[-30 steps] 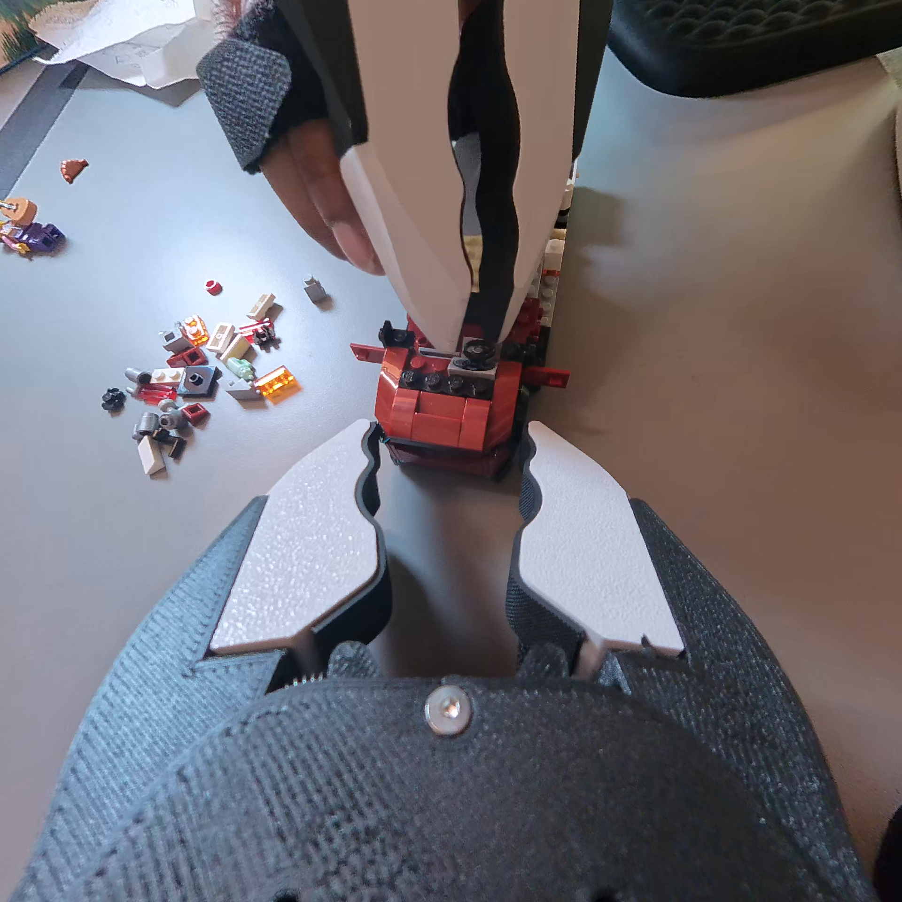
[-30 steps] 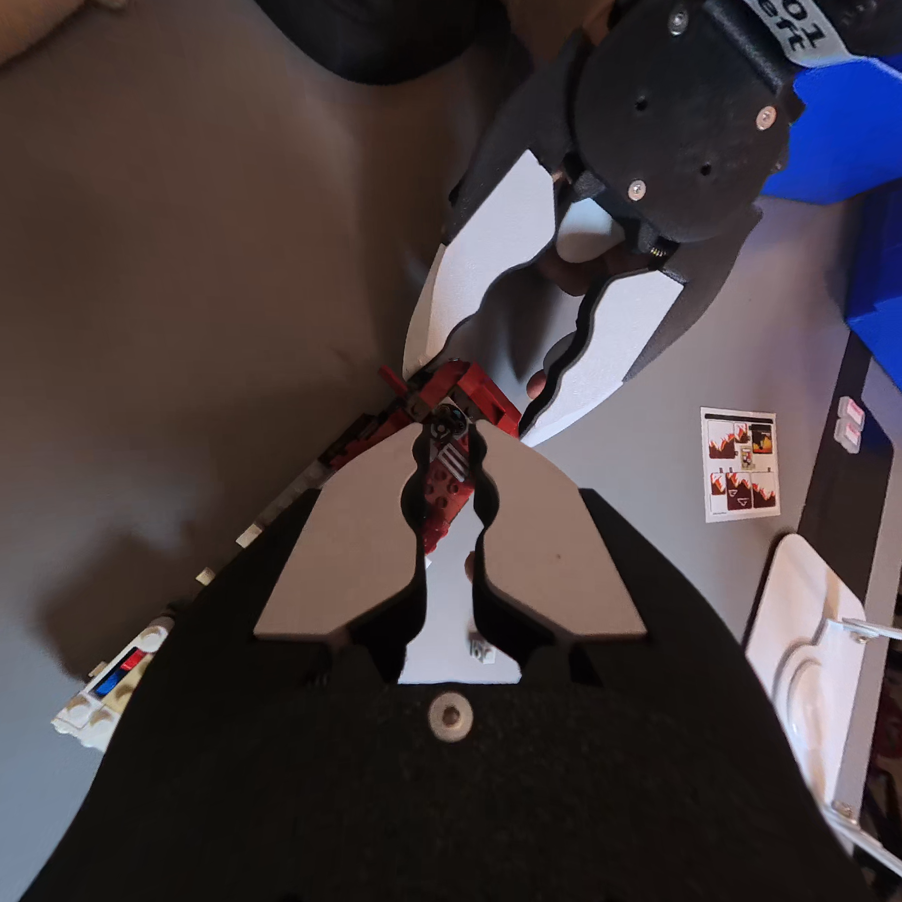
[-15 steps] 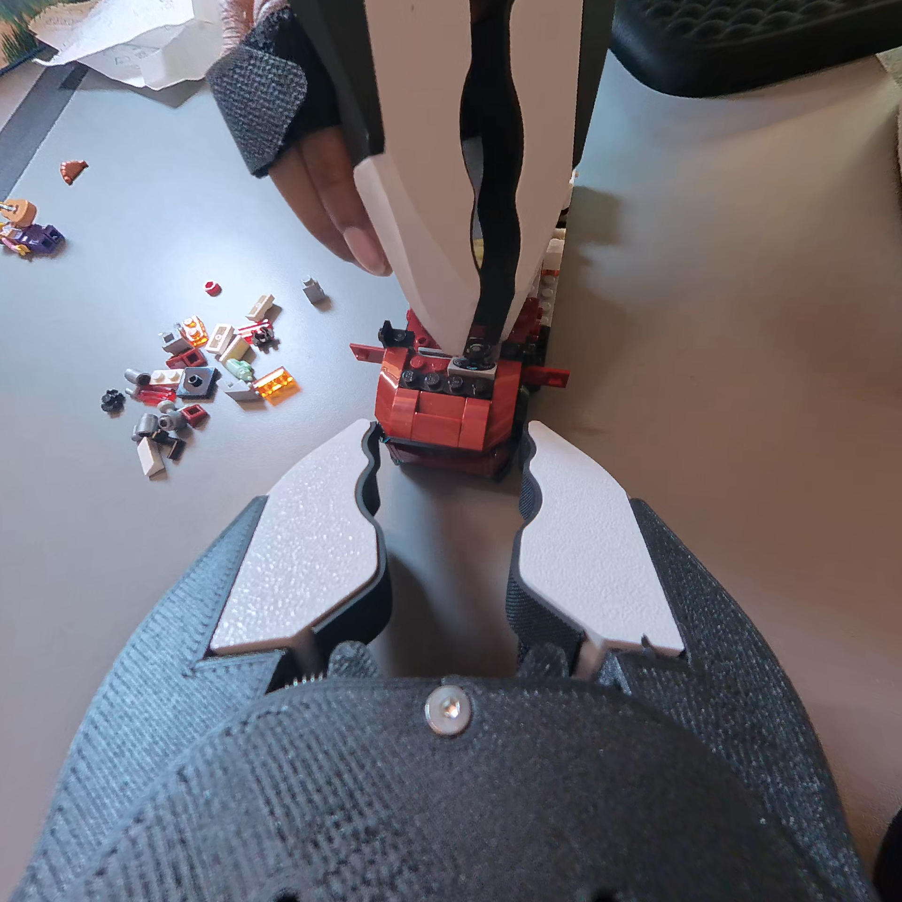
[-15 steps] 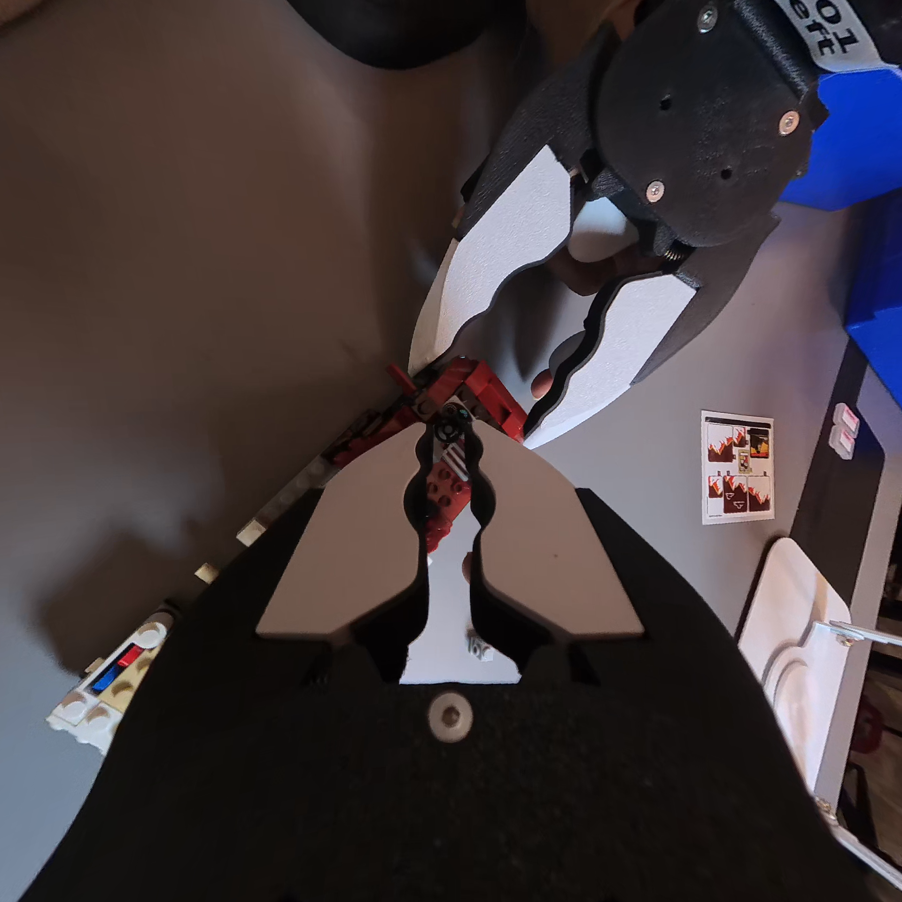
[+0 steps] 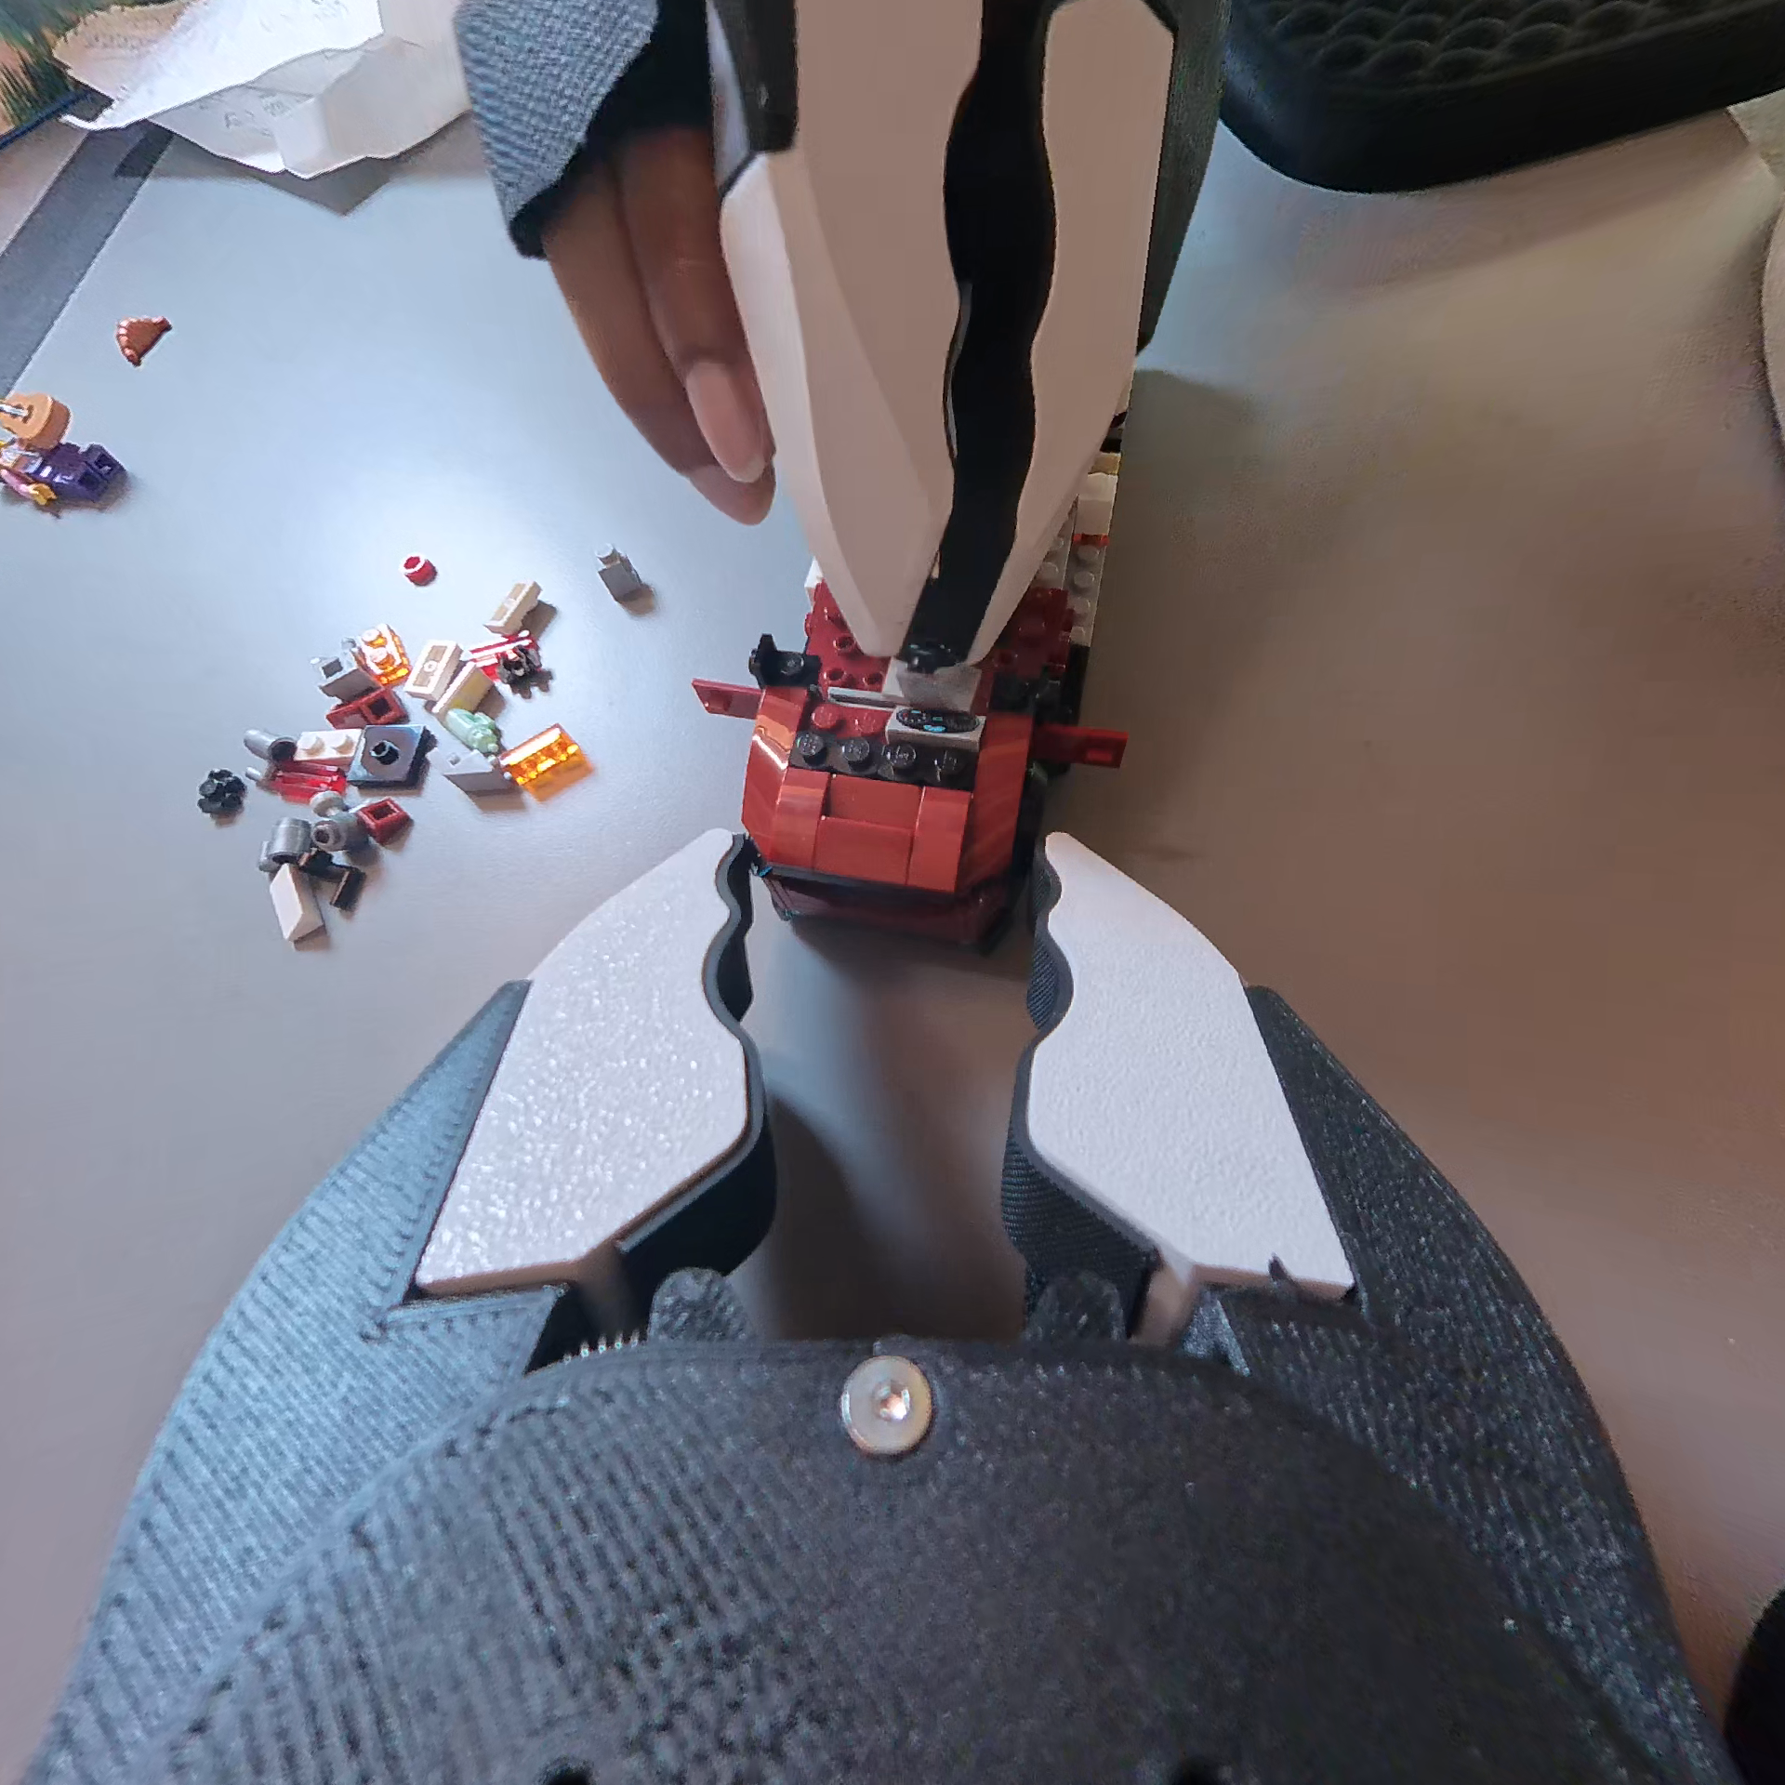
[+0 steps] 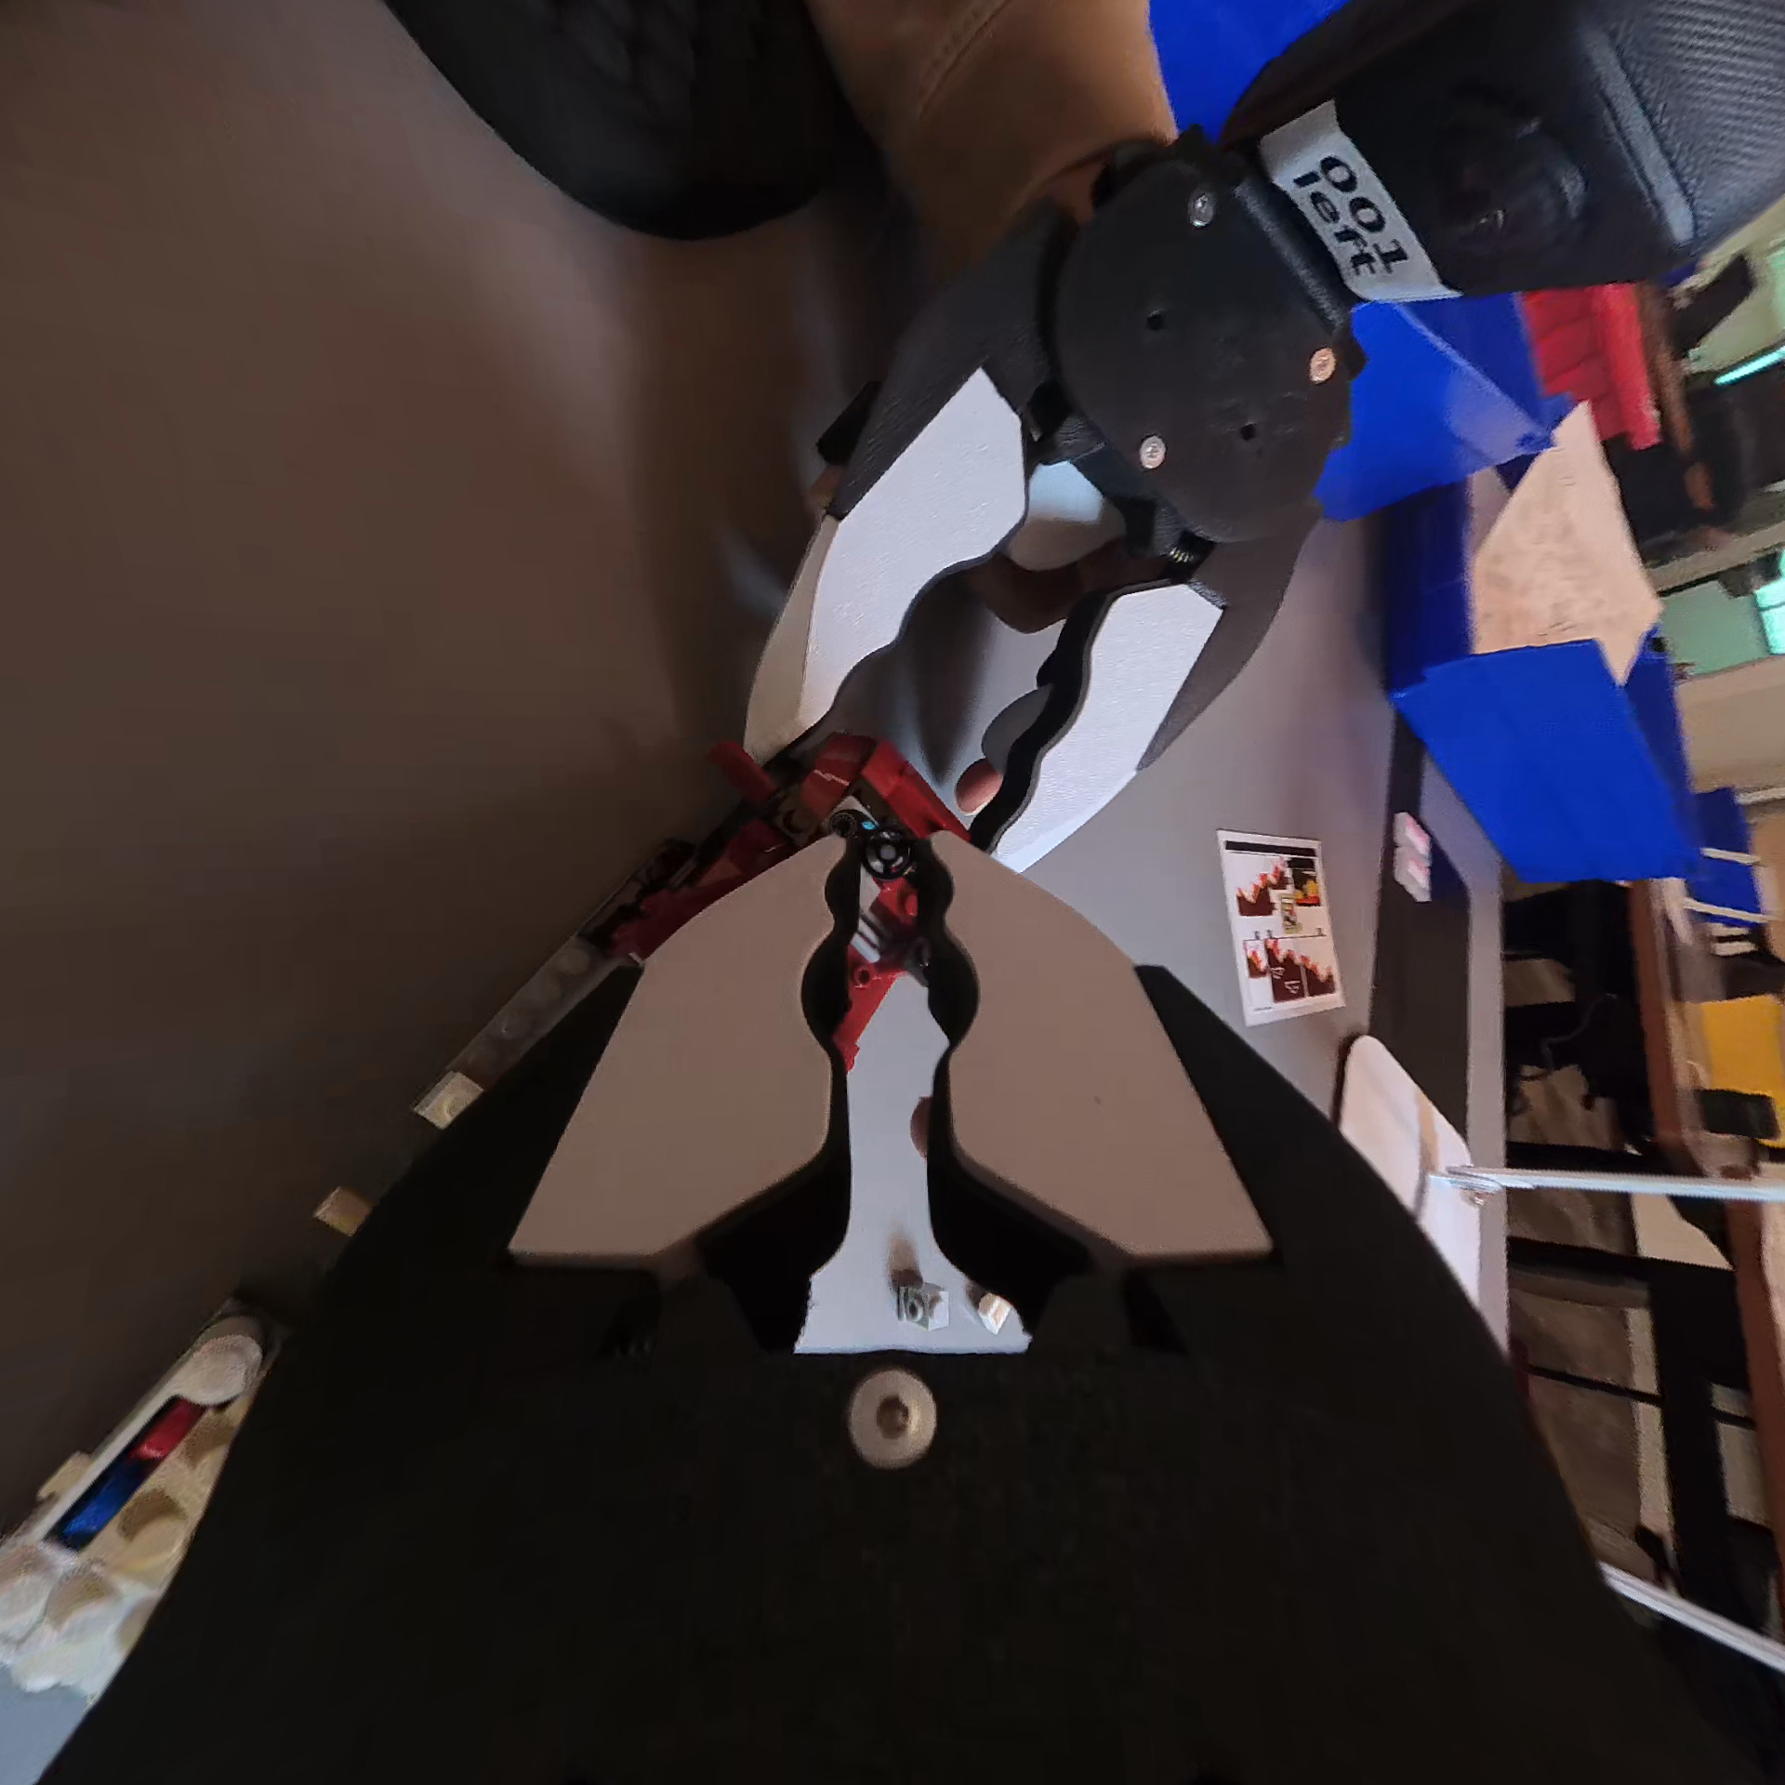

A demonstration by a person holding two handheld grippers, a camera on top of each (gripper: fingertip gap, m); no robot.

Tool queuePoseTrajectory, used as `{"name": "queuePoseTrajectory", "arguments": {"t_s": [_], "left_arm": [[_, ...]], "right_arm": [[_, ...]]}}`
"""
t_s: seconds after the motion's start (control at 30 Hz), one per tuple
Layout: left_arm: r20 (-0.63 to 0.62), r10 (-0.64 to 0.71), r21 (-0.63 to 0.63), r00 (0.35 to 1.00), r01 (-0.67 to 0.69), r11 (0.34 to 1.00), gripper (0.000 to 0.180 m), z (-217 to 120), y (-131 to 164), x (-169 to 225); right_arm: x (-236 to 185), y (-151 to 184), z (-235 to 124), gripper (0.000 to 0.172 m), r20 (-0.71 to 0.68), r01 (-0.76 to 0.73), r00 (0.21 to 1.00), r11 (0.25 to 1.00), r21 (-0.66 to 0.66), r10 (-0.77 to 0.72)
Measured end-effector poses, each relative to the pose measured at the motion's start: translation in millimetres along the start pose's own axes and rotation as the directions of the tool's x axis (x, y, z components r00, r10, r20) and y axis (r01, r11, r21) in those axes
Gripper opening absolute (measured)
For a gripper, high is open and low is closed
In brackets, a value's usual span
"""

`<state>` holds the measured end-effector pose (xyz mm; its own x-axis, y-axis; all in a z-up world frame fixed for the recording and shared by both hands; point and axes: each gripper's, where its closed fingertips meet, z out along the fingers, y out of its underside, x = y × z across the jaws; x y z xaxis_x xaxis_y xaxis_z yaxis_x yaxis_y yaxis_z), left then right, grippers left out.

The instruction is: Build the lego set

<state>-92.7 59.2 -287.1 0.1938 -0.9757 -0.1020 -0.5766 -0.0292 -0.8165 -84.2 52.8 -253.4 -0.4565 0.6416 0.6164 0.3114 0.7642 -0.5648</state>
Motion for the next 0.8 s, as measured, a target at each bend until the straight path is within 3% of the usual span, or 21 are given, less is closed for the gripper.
{"name": "queuePoseTrajectory", "arguments": {"t_s": [0.2, 0.43, 0.8], "left_arm": [[0.001, 0.001, 0.000, 1.000, -0.001, 1.000, 0.055, 0.2, 0.1, 0.2], [0.000, 0.000, 0.000, 1.000, 0.000, 1.000, 0.055, 0.2, 0.1, 0.4], [-0.002, -0.002, 0.000, 1.000, 0.002, 1.000, 0.055, 0.3, 0.0, 0.4]], "right_arm": [[-7.0, 3.4, 1.5, 0.011, -0.083, 0.070, 0.994, 0.998, 0.007, -0.069], [-9.3, 4.3, 1.1, 0.013, -0.064, 0.061, 0.996, 0.998, 0.017, -0.060], [-7.5, 5.0, -3.9, 0.015, 0.142, 0.010, 0.990, 0.999, -0.049, -0.003]]}}
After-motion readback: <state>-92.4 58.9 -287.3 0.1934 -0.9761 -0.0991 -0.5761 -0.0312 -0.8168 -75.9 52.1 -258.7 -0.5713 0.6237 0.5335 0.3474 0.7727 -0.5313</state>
